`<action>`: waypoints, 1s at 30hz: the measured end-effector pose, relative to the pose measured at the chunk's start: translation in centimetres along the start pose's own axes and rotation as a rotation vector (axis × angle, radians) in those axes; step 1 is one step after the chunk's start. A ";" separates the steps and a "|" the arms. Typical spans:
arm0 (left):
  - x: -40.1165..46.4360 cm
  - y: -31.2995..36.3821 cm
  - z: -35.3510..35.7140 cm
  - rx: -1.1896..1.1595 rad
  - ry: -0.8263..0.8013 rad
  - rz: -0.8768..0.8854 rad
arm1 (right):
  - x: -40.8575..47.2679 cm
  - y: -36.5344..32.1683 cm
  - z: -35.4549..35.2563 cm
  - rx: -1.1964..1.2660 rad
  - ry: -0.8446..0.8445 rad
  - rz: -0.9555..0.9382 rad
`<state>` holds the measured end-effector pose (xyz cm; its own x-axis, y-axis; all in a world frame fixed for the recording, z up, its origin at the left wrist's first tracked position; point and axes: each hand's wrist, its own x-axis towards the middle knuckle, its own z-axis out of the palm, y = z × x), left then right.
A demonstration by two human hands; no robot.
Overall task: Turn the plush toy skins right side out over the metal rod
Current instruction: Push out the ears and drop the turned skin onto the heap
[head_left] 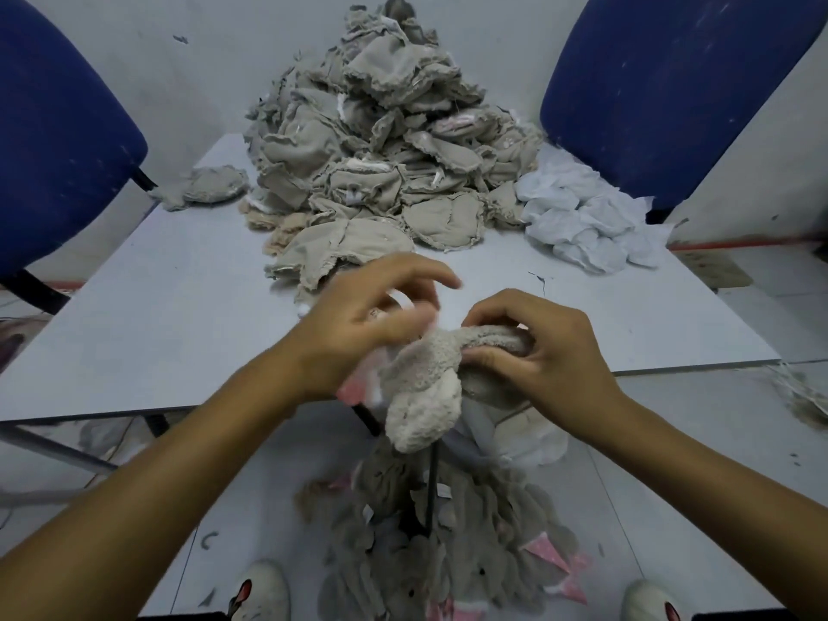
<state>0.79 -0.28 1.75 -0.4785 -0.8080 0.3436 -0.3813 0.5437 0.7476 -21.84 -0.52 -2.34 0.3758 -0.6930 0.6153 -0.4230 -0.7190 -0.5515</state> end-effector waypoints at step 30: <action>0.4 0.3 0.0 -0.032 -0.419 -0.211 | 0.7 -1.9 -0.2 -0.013 -0.029 -0.070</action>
<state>0.49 -0.42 2.11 -0.6736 -0.7355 -0.0724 -0.4837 0.3647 0.7956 -20.98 0.38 -0.76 0.4282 -0.6426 0.6354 -0.4054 -0.7650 -0.5005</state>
